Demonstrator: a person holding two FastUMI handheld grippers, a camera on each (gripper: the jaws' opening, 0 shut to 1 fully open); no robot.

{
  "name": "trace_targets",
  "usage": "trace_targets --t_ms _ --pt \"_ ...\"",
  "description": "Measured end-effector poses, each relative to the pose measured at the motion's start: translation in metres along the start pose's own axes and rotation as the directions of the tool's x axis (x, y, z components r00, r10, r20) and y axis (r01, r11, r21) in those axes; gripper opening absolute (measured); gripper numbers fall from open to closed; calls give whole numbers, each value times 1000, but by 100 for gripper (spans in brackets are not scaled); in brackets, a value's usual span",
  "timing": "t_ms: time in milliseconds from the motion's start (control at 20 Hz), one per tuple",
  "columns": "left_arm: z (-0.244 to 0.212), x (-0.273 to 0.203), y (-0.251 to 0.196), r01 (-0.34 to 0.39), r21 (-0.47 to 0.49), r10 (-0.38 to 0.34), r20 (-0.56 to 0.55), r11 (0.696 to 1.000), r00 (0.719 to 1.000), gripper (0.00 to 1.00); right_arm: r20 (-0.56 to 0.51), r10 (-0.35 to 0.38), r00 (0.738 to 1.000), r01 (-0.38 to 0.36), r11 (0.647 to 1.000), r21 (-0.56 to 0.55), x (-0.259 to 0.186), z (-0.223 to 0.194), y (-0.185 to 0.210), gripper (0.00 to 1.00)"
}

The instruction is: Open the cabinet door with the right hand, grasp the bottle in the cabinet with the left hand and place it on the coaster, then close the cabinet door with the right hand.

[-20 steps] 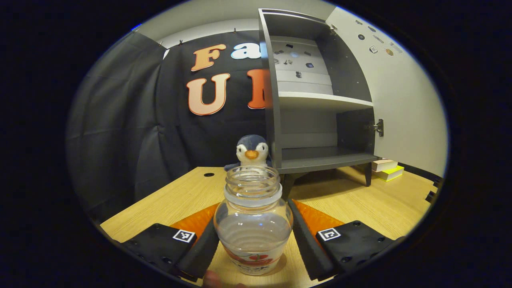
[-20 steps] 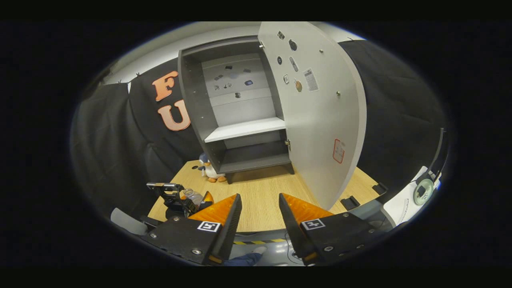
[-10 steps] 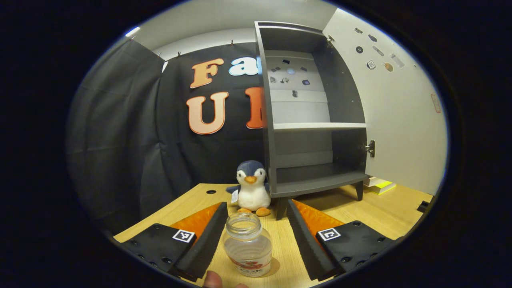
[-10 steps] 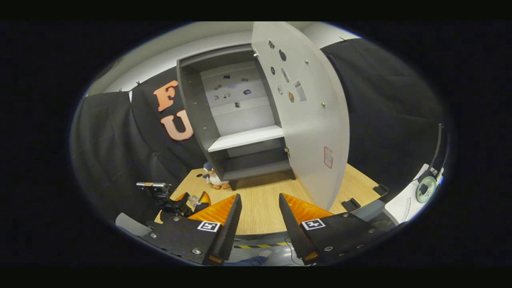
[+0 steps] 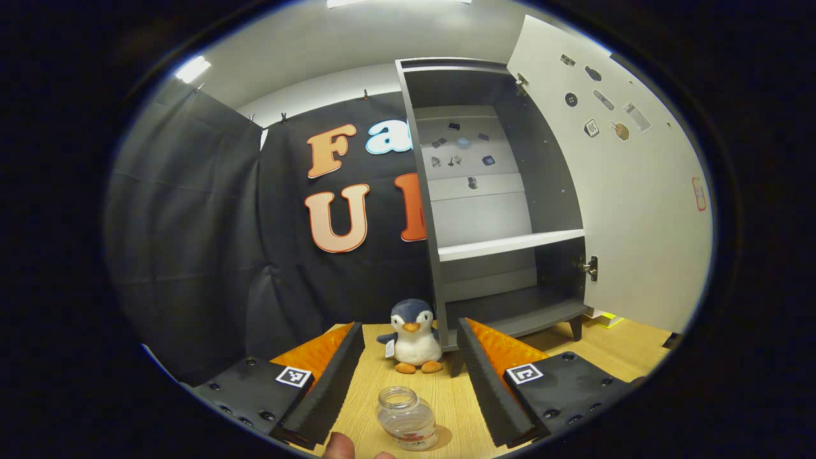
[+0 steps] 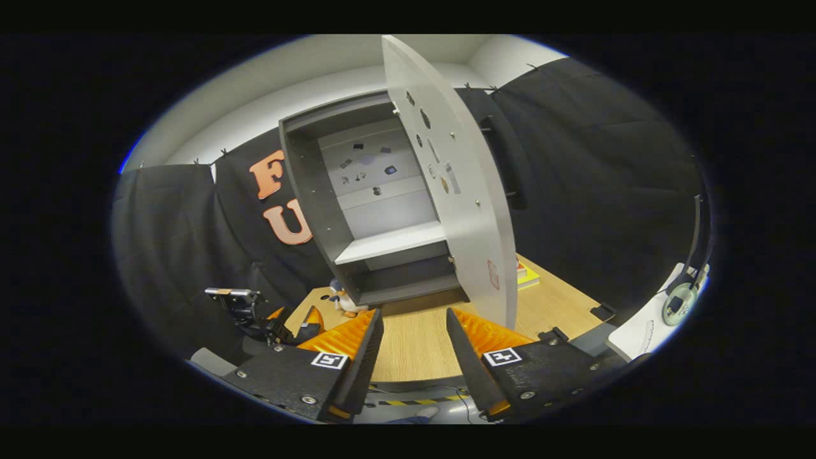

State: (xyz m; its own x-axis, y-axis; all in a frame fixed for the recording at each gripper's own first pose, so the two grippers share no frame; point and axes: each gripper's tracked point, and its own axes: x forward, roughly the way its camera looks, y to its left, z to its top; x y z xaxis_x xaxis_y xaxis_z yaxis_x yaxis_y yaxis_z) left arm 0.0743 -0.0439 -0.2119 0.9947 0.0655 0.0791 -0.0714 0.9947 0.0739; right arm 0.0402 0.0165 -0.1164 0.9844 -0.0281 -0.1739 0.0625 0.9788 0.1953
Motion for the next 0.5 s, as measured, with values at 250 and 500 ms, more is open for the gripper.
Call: trace_targets --t_ms 250,500 --pt "44 -5 -10 28 -23 -28 -7 999 1000 95 81 9 997 -9 1000 9 -11 37 -19 64" --pt "94 -16 -15 58 -39 -57 16 998 998 94 164 -10 986 13 1000 -19 -18 88 -54 66"
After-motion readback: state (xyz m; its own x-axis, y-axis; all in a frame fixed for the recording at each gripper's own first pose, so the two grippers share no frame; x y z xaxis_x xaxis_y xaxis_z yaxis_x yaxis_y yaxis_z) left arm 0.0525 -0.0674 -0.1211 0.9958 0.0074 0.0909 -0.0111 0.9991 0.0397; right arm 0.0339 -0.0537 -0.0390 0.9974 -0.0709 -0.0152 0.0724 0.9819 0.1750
